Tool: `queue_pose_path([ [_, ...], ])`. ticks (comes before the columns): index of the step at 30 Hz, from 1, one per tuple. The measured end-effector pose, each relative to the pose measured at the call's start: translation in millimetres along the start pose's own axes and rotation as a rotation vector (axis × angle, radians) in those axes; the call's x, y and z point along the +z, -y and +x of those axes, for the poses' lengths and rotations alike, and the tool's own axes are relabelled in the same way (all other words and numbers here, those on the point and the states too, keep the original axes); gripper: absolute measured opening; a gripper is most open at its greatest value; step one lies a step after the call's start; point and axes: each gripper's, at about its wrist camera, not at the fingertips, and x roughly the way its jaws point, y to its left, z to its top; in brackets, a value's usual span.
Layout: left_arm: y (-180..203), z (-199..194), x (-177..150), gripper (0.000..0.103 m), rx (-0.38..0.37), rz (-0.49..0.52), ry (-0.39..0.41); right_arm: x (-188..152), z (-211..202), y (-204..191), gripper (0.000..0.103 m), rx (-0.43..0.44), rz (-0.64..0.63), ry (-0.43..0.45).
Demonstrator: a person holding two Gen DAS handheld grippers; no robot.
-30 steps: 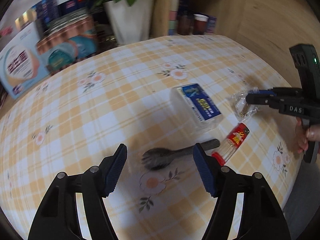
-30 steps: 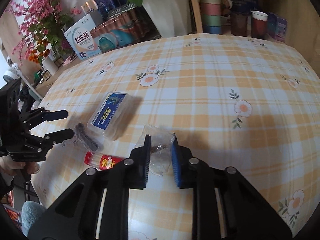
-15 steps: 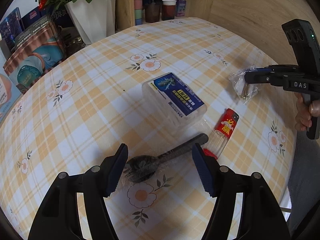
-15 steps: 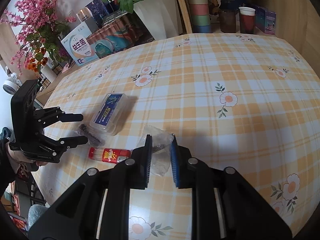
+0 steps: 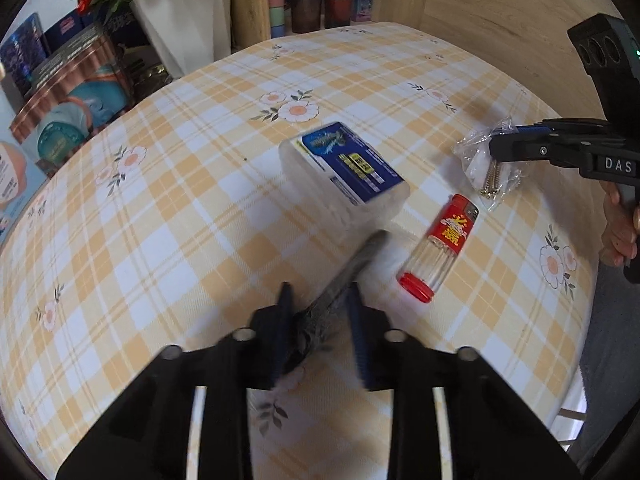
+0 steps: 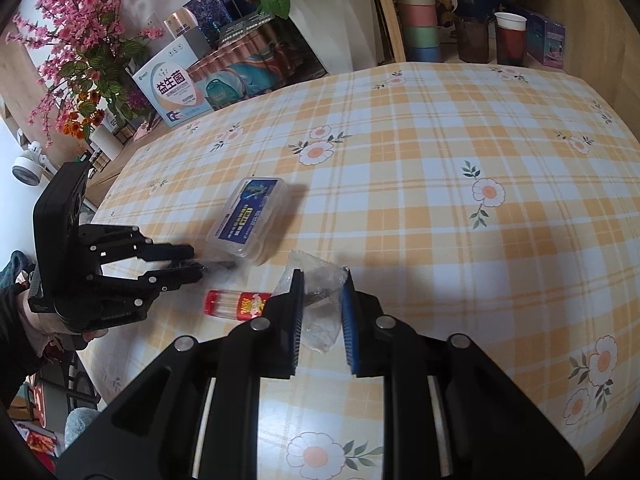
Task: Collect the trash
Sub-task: 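Carry the spoon and the wrapper over the bin with both tools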
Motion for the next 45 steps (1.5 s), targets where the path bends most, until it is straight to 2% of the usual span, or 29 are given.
queue_pose_path([
  [3, 9.4, -5.8, -8.9, 0.010, 0.056, 0.008, -0.008, -0.3, -2.9, -6.7, 0.020, 0.010, -0.003, 0.007],
  [6, -0.3, -19.0, -22.2, 0.007, 0.056, -0.137, 0.020, -1.9, -9.4, -15.5, 0.020, 0.019, -0.015, 0.017],
  [10, -4.0, -41.0, -40.7, 0.006, 0.031, -0.256, 0.064, -6.3, -18.6, -26.9, 0.020, 0.022, -0.035, 0.024],
  [12, -3.0, -56.1, -50.5, 0.006, 0.042, -0.307, 0.093, -9.4, -24.2, -31.3, 0.020, 0.028, -0.036, 0.029],
  [18, 0.0, -99.2, -74.8, 0.006, -0.007, -0.528, 0.198, -22.7, -44.4, -48.8, 0.020, 0.040, -0.054, 0.047],
  [24, 21.0, -140.1, -97.9, 0.006, -0.013, -0.670, 0.292, -41.3, -63.5, -62.9, 0.020, 0.052, -0.063, 0.058],
  [30, 52.7, -161.2, -126.9, 0.006, 0.011, -0.738, 0.303, -65.7, -84.2, -78.6, 0.020, 0.062, -0.082, 0.069],
  [34, 72.1, -166.5, -152.7, 0.006, -0.022, -0.814, 0.302, -85.6, -98.1, -88.8, 0.020, 0.080, -0.093, 0.073],
  [40, 103.4, -185.7, -177.2, 0.006, -0.016, -0.819, 0.336, -117.1, -118.8, -103.7, 0.020, 0.104, -0.119, 0.080],
  [45, 129.9, -203.8, -186.4, 0.006, 0.033, -0.759, 0.351, -144.2, -127.7, -114.5, 0.020, 0.109, -0.145, 0.064],
])
